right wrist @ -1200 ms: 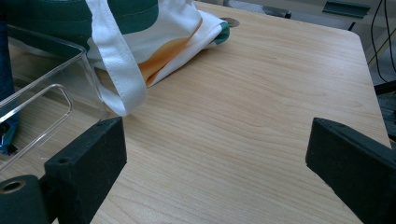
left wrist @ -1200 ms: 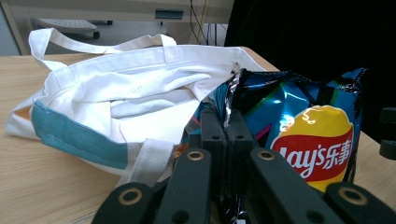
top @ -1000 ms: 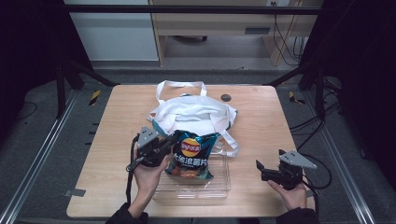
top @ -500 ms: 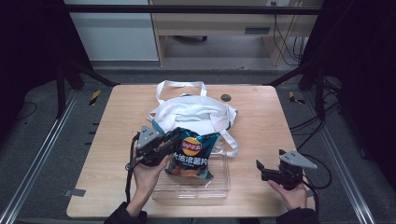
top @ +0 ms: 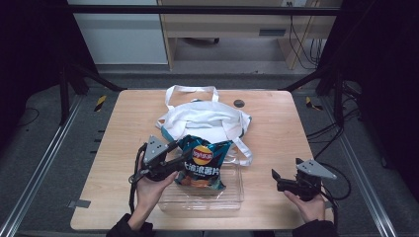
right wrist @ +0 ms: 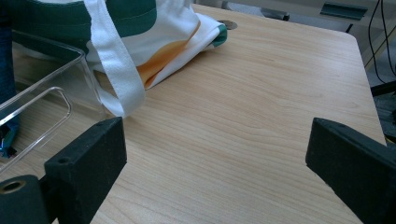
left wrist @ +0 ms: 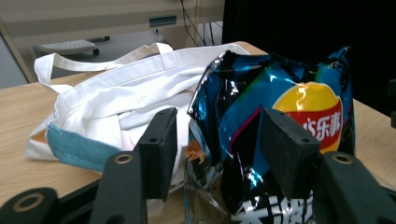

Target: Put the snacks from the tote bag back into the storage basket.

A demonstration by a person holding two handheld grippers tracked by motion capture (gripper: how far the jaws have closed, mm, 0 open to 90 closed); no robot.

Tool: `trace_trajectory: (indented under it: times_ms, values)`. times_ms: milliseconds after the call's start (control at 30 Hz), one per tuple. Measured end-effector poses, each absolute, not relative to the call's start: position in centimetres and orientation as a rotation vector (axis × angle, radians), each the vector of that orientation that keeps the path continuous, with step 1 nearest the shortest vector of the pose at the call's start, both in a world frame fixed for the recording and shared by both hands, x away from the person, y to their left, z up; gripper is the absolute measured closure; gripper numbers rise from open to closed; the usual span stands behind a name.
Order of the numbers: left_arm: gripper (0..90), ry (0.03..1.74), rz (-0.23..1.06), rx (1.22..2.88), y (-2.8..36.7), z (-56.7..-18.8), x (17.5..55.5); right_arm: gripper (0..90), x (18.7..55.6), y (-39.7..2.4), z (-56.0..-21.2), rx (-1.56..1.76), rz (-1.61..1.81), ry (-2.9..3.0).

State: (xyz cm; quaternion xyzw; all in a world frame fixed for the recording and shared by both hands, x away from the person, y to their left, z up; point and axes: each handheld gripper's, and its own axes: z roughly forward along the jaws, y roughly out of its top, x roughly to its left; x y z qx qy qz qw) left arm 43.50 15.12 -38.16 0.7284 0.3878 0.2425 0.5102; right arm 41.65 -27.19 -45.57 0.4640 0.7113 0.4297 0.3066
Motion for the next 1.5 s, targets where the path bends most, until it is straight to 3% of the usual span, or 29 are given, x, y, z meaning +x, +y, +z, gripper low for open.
trace_trajectory:
  times_ms: [433,1500]
  values:
    - [34.5,0.913,0.541,1.779,17.3,-38.8,42.4,5.3,41.6,-27.3,-45.5,1.234,1.14,1.869]
    - [31.7,1.067,0.699,1.777,25.1,-44.7,42.5,5.2,41.5,-27.6,-45.6,1.24,1.127,1.87]
